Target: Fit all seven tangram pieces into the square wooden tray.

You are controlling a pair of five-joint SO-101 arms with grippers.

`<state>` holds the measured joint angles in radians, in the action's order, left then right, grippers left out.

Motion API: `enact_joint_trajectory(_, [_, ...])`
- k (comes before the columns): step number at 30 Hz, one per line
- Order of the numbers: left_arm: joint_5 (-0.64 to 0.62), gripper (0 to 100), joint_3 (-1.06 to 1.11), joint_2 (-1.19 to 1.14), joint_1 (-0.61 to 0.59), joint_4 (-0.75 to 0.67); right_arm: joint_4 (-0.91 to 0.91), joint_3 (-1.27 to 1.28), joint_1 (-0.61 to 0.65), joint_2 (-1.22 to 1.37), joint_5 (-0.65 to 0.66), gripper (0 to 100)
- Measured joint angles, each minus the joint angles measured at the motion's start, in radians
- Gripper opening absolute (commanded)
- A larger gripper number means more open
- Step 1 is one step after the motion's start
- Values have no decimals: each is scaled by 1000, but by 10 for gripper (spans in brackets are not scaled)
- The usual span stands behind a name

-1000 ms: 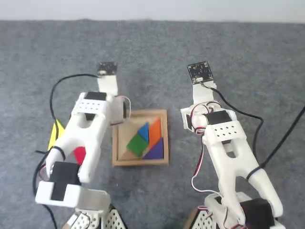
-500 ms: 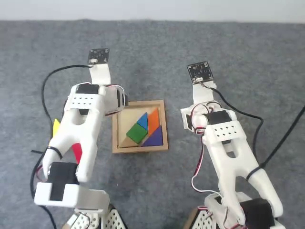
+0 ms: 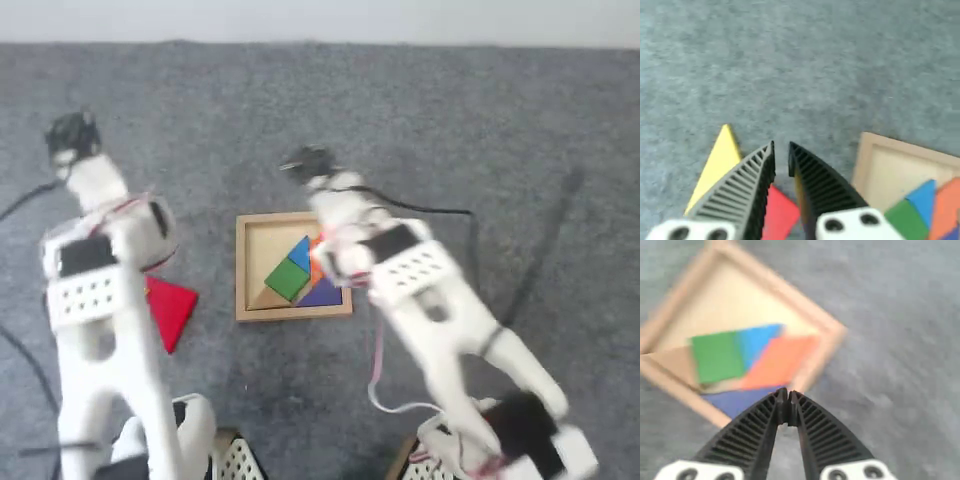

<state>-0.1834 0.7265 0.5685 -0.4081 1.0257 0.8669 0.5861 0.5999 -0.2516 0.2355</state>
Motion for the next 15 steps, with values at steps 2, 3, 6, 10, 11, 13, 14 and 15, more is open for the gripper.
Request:
enact_joint_trajectory(2, [17, 22, 107, 63, -49, -55, 20, -91, 71, 98, 8, 9])
enact_joint_trajectory(3, [18, 22, 153, 87, -71, -78, 25, -140, 97, 157, 8, 9])
enact_joint_trajectory(6, [28, 22, 275, 146, -130, -149, 40, -301, 138, 324, 8, 9])
enact_joint_trajectory(10, [52, 22, 408, 180, -189, -270, 110, -517, 184, 512, 8, 9])
enact_joint_trajectory(11, [72, 22, 439, 183, -189, -302, 127, -565, 193, 557, 8, 9])
enact_joint_trajectory(13, [103, 22, 496, 192, -190, -353, 155, -654, 201, 637, 8, 9])
enact_joint_trajectory(14, [109, 22, 505, 192, -190, -361, 163, -690, 201, 672, 8, 9])
enact_joint_trajectory(15, [115, 22, 508, 195, -183, -364, 166, -727, 198, 704, 8, 9])
